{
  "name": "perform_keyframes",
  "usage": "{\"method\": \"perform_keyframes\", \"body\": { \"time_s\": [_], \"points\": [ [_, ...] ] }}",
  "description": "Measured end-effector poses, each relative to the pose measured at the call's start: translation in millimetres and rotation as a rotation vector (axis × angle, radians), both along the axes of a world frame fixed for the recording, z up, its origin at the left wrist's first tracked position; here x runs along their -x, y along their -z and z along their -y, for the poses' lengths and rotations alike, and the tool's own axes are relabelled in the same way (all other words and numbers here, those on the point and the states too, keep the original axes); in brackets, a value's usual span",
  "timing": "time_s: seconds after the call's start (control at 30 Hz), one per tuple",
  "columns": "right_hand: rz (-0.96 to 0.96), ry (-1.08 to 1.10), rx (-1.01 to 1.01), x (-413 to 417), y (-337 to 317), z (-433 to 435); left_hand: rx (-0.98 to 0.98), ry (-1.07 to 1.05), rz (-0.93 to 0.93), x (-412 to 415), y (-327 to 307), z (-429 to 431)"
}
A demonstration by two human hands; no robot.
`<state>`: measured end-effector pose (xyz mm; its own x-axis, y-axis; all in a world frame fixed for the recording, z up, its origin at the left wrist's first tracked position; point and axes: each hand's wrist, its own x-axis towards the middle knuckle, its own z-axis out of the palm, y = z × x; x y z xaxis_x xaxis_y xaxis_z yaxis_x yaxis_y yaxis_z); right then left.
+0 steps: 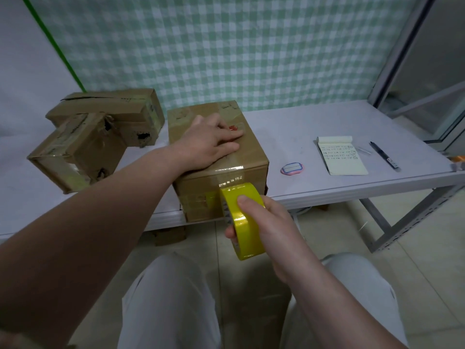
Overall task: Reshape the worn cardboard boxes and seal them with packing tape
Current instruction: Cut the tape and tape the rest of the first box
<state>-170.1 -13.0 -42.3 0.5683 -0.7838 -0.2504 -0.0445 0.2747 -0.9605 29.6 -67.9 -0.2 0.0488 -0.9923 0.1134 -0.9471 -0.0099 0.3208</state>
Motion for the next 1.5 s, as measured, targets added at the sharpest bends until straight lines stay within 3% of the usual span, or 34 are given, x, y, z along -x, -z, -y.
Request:
{"method": "perform_keyframes", "body": {
  "time_s": [0.37, 0.73, 0.93, 1.07, 1.13, 1.2, 1.27, 1.33, 1.43, 1.5],
  "points": [
    [0.022, 0.023, -0.015, -4.2, 2.1, 0.6, -0.23, 0.036, 0.328, 6.7, -3.0, -19.4],
    [0.025, 0.046, -0.017, -9.7, 1.0, -1.7, -0.167, -0.058, 0.556, 29.6, 5.2, -32.0],
    [0.005, 0.043, -0.022, -13.4, -2.8, 2.6, -0.168, -0.069, 0.535, 28.9, 5.9, -27.6],
    [0.0, 0.04, -0.033, -14.3, -7.0, 1.5, -0.199, -0.068, 0.427, 29.7, 1.8, -29.9],
    [-0.008, 0.047, -0.037, -13.4, -8.8, -0.6, -0.106, -0.091, 0.326, 30.8, 2.6, -37.7],
    [-0.03, 0.087, -0.024, -12.6, -10.0, -1.9, 0.187, -0.13, 0.125, 33.5, 9.3, -51.8],
    [-0.062, 0.122, -0.005, -12.4, -9.0, -2.4, 0.563, -0.199, 0.042, 38.2, 18.5, -68.5],
    [-0.088, 0.11, 0.019, -13.4, -8.4, -3.5, 0.704, -0.318, 0.002, 46.4, 26.0, -86.4],
    [-0.112, 0.078, 0.048, -16.2, -8.9, -5.4, 0.537, -0.45, -0.281, 57.8, 36.5, -99.8],
    [-0.132, 0.055, 0.078, -18.2, -8.9, -6.2, 0.291, -0.53, -0.687, 60.7, 39.5, -99.1]
  ]
}}
